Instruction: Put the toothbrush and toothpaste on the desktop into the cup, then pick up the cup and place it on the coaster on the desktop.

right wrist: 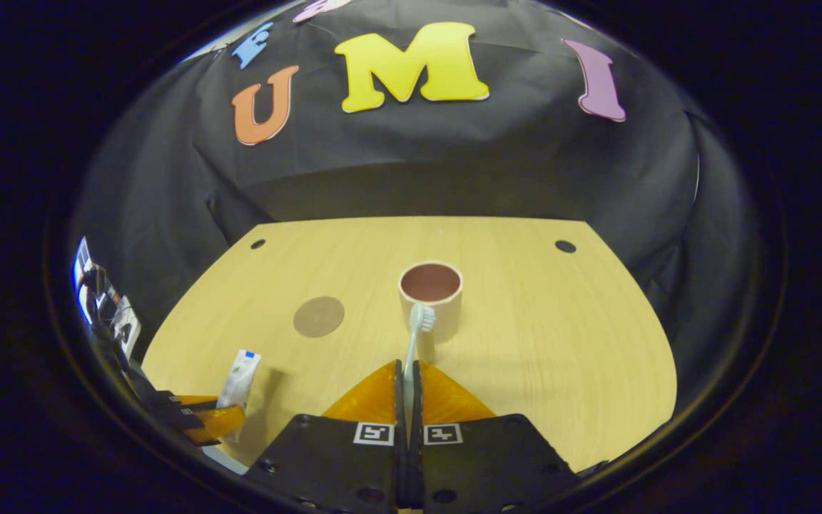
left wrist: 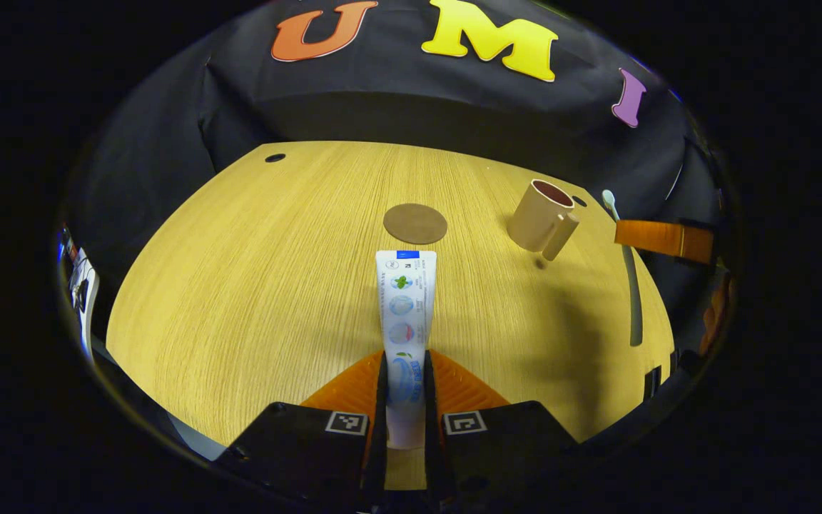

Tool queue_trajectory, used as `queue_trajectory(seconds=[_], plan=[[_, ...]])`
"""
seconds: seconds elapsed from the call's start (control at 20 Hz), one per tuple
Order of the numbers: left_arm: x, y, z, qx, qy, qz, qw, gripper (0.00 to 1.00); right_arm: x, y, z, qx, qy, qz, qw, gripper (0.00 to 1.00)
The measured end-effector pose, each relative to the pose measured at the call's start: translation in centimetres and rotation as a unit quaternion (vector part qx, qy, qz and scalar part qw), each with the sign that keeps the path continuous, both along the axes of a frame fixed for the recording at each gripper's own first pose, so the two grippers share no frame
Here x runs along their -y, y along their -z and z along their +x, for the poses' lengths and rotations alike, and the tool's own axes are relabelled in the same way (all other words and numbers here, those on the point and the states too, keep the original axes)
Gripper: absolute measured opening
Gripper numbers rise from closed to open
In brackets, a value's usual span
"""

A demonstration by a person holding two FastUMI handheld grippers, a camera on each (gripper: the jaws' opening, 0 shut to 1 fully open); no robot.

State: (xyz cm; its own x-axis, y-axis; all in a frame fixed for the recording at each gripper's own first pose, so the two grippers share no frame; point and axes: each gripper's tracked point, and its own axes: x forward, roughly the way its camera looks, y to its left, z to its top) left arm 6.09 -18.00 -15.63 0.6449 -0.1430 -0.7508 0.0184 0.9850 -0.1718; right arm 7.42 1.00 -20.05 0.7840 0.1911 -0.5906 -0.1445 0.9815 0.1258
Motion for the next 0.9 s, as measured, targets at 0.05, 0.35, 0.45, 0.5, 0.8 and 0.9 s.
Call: queue_trajectory(seconds=[0.05,0.35,0.45,0.5,0.8,0.9], plan=[[0.3,-1.1,1.0,0.003,0.000,0.001,1.000,0.25,0.0,-0.8,1.4,0.017,0.000,-0.002,1.000,0.00],[-0.3,-3.0,1.7,0.011,-0.015,-0.002,1.000,0.25,0.1,-5.2,10.1,0.107,0.013,-0.002,0.994,0.00],[-0.5,-3.0,2.0,0.007,-0.023,-0.003,1.000,0.25,-0.1,-6.5,12.1,0.138,0.015,0.004,0.990,0.00],[-0.5,-3.0,2.2,0.006,-0.025,-0.003,1.000,0.25,-0.1,-6.9,13.1,0.154,0.017,0.006,0.988,0.00],[-0.4,-1.6,2.7,-0.019,-0.039,-0.004,0.999,0.25,-1.7,-7.0,17.2,0.211,0.005,0.004,0.977,0.00],[-0.5,-1.2,2.9,-0.025,-0.038,0.002,0.999,0.25,-2.0,-5.9,18.0,0.212,0.001,0.002,0.977,0.00]])
